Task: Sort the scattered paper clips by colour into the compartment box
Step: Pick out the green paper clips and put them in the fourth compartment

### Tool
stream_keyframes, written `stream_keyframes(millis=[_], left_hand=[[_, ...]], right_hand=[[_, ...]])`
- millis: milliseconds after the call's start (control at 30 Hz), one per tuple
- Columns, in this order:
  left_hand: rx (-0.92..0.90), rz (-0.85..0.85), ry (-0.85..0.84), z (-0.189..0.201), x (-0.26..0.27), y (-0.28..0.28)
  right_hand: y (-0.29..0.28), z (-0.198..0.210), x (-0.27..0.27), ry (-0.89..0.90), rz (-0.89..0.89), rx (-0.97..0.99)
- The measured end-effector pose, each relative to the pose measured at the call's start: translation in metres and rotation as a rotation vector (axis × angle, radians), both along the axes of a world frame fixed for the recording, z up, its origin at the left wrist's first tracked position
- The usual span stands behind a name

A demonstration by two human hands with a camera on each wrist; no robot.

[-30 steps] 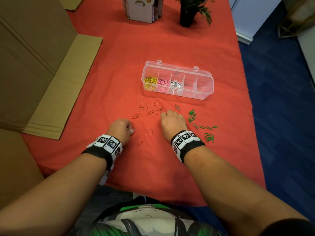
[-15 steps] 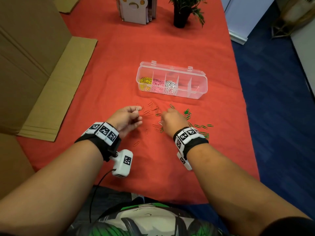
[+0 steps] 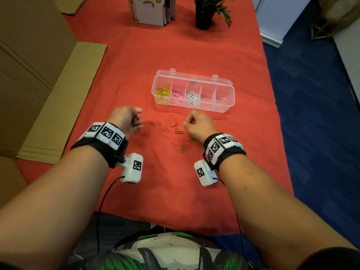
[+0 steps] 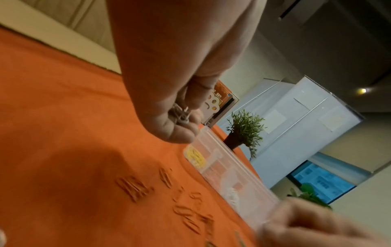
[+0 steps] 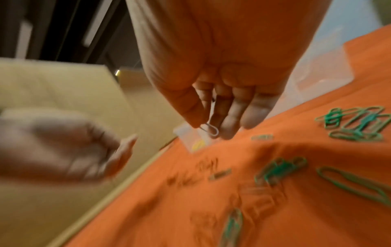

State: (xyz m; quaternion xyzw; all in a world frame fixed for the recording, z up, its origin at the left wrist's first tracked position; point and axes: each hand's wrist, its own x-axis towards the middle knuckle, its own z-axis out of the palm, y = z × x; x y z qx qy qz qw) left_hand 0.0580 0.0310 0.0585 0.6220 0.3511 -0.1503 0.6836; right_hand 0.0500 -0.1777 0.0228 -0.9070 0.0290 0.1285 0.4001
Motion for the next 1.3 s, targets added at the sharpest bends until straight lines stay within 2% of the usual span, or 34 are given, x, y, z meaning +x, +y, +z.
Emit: stream_keyframes(millis=[67,133,200,300,467,567,633,700,800,833,900,1033,1167,1233,1300], left_hand=[[0.252,-0.131,0.027,0.000,0.001,0.007],[0.646,-0.450,0.052,-0.005,-0.008,0.015],[0.919,-0.733,0.128,-0.013,-0.024,0.021],[1.135,-1.009,0.276,-0.031,-0.042,0.024],[1.257,-1.101,0.255,-0.041,-0.056,0.019],[1.235,-1.086,0.242,-0.042,-0.059,0.017],[1.104,-1.016,0.211,-0.038,-0.056,0.013],[0.773,-0.836,0.167,-0.029,-0.047,-0.001],[0.230,-0.450,0.086,-0.010,-0.025,-0.030],[0.120,-0.391,0.064,-0.002,-0.016,-0.039],[-0.003,-0.377,0.036,0.014,0.002,-0.061],[-0.079,-0.337,-0.036,0.033,0.037,-0.104],[-0.029,-0.266,-0.071,0.039,0.066,-0.132],[0.042,-0.255,-0.076,0.041,0.077,-0.134],[0.235,-0.361,-0.096,0.043,0.082,-0.134]], right_hand=[[-0.006,0.005,0.006,0.059,-0.138,0.218],[-0.008,0.007,0.010,0.136,-0.238,0.394],[-0.009,0.009,0.011,0.184,-0.300,0.492],[-0.009,0.011,0.009,0.272,-0.347,0.589],[-0.007,0.013,0.008,0.335,-0.291,0.521],[-0.006,0.013,0.008,0.324,-0.259,0.452],[-0.007,0.013,0.007,0.315,-0.254,0.411],[-0.011,0.015,0.006,0.285,-0.260,0.364],[-0.023,0.023,0.007,0.234,-0.301,0.354],[-0.028,0.026,0.008,0.215,-0.319,0.365],[-0.040,0.032,0.011,0.159,-0.345,0.379],[-0.063,0.041,0.015,0.057,-0.388,0.356],[-0.085,0.047,0.014,0.004,-0.400,0.355],[-0.093,0.047,0.014,-0.005,-0.405,0.355],[-0.097,0.047,0.013,-0.005,-0.412,0.350]])
